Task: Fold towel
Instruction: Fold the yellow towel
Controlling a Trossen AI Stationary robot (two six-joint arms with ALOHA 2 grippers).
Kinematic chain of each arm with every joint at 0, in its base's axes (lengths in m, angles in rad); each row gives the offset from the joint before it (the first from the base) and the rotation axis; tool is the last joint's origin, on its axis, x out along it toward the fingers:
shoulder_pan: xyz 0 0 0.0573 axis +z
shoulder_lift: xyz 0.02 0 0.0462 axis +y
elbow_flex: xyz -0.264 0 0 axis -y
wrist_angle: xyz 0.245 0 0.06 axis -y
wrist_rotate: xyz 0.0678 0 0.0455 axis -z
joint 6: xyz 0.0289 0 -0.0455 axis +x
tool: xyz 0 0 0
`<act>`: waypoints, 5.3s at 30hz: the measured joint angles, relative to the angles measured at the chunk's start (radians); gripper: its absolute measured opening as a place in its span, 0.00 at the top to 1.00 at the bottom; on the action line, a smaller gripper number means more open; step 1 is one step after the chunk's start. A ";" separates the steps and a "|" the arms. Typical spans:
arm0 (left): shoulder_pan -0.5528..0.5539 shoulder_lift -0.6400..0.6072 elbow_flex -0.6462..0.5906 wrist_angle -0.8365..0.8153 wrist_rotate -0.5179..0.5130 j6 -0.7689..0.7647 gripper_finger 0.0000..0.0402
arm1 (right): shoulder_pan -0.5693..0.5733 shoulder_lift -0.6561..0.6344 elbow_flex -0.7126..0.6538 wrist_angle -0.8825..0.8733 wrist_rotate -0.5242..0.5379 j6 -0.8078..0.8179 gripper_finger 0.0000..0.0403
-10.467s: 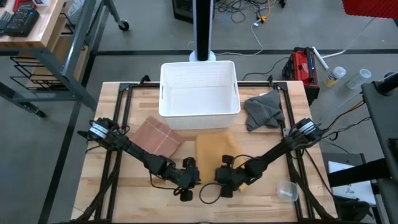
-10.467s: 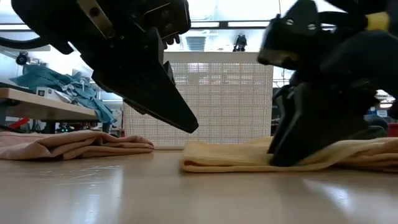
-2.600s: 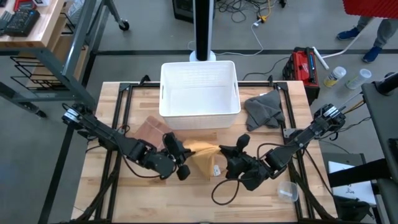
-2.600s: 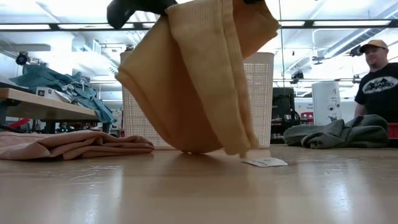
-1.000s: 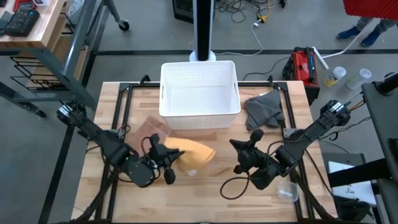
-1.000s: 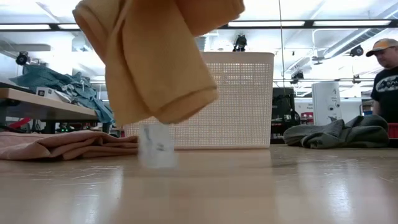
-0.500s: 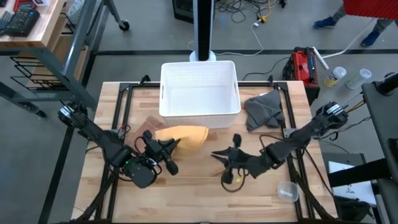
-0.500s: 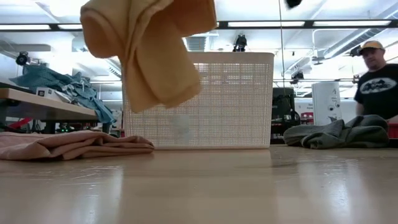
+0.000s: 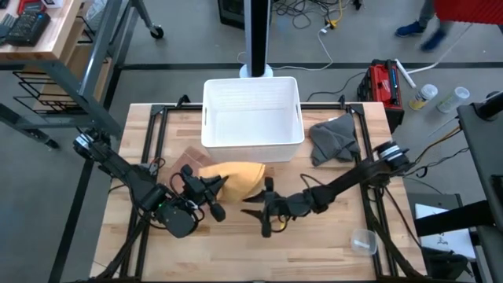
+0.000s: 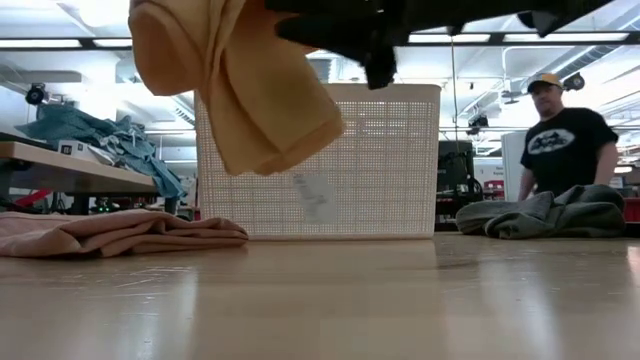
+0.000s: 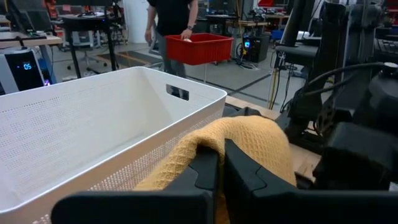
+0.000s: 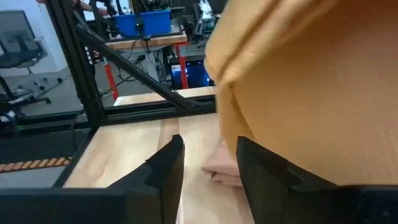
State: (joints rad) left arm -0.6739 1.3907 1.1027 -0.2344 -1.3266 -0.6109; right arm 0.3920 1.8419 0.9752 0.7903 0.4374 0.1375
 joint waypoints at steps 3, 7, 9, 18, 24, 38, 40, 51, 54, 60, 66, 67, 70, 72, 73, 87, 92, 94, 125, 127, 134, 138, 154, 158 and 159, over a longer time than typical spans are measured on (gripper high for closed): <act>0.000 0.000 0.000 0.003 0.000 0.000 1.00 | 0.000 0.044 0.053 -0.001 0.000 -0.014 0.60; 0.000 0.004 0.000 0.005 0.002 0.000 1.00 | -0.002 0.085 0.116 -0.011 0.060 -0.050 0.59; 0.000 0.004 0.000 0.006 0.002 0.000 1.00 | -0.005 0.096 0.144 -0.044 0.105 -0.055 0.59; 0.000 0.004 0.000 0.006 0.003 0.000 1.00 | -0.024 0.105 0.214 -0.151 0.166 -0.083 0.72; 0.000 0.004 -0.002 -0.004 0.018 0.054 1.00 | -0.002 0.103 0.211 -0.154 0.169 -0.155 0.97; -0.002 -0.001 -0.002 -0.184 0.223 0.039 0.99 | 0.189 -0.097 0.237 -0.563 0.523 -0.271 1.00; -0.002 -0.001 -0.002 -0.213 0.239 0.010 0.99 | 0.191 -0.153 0.243 -0.658 0.433 -0.197 1.00; -0.001 -0.002 -0.006 -0.248 0.472 -0.019 0.85 | 0.151 -0.394 0.227 -0.893 0.266 -0.045 1.00; -0.002 -0.002 -0.006 -0.277 0.607 -0.020 0.82 | 0.150 -0.470 0.228 -0.893 0.404 -0.115 1.00; -0.011 -0.002 -0.021 -0.282 0.817 -0.092 0.77 | 0.151 -0.624 0.224 -0.881 0.524 -0.206 1.00; -0.019 -0.002 -0.023 -0.281 0.810 -0.106 0.77 | 0.153 -0.623 0.221 -1.078 0.372 -0.073 1.00; -0.018 -0.002 -0.023 -0.280 0.803 -0.105 0.77 | 0.162 -0.622 0.232 -1.127 0.437 -0.068 1.00; -0.017 -0.002 -0.023 -0.275 0.747 -0.103 0.79 | 0.192 -0.664 0.292 -1.121 0.666 -0.116 1.00; -0.016 -0.002 -0.020 -0.256 0.674 -0.068 0.80 | 0.209 -0.686 0.322 -1.106 0.678 -0.139 1.00; -0.016 -0.002 -0.018 -0.228 0.628 -0.033 0.81 | 0.211 -0.687 0.334 -1.105 0.624 -0.133 1.00; 0.008 0.097 -0.017 0.485 0.615 0.621 0.76 | 0.246 -0.350 0.448 -1.172 0.114 -0.062 1.00; 0.036 0.133 -0.019 0.492 0.618 0.637 0.76 | 0.245 -0.268 0.542 -1.174 0.141 -0.130 1.00; 0.044 0.140 -0.019 0.494 0.637 0.637 0.75 | 0.245 -0.247 0.546 -1.176 0.132 -0.157 1.00; 0.099 0.153 -0.019 -0.158 0.947 0.081 0.94 | 0.303 -0.516 0.582 -1.097 0.450 -0.313 1.00; 0.099 0.145 -0.019 -0.148 0.945 0.079 0.98 | 0.303 -0.528 0.581 -1.102 0.412 -0.307 1.00; 0.101 0.132 -0.019 0.027 0.867 0.145 0.95 | 0.305 -0.543 0.579 -1.099 0.292 -0.293 1.00; 0.105 0.131 -0.019 0.084 0.878 0.129 0.84 | 0.303 -0.528 0.571 -1.101 0.324 -0.292 1.00; 0.181 0.209 -0.019 0.237 0.867 0.152 0.28 | 0.299 -0.491 0.559 -1.106 0.446 -0.295 1.00; 0.211 0.246 -0.019 0.327 0.865 0.243 0.25 | 0.299 -0.491 0.549 -1.107 0.446 -0.286 1.00; 0.214 0.255 -0.019 0.343 0.872 0.268 0.26 | 0.299 -0.491 0.547 -1.107 0.447 -0.283 1.00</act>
State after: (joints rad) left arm -0.4596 1.6452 1.0840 0.1083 -0.4542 -0.3427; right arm 0.6907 1.3513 1.5220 -0.3172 0.8840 -0.1456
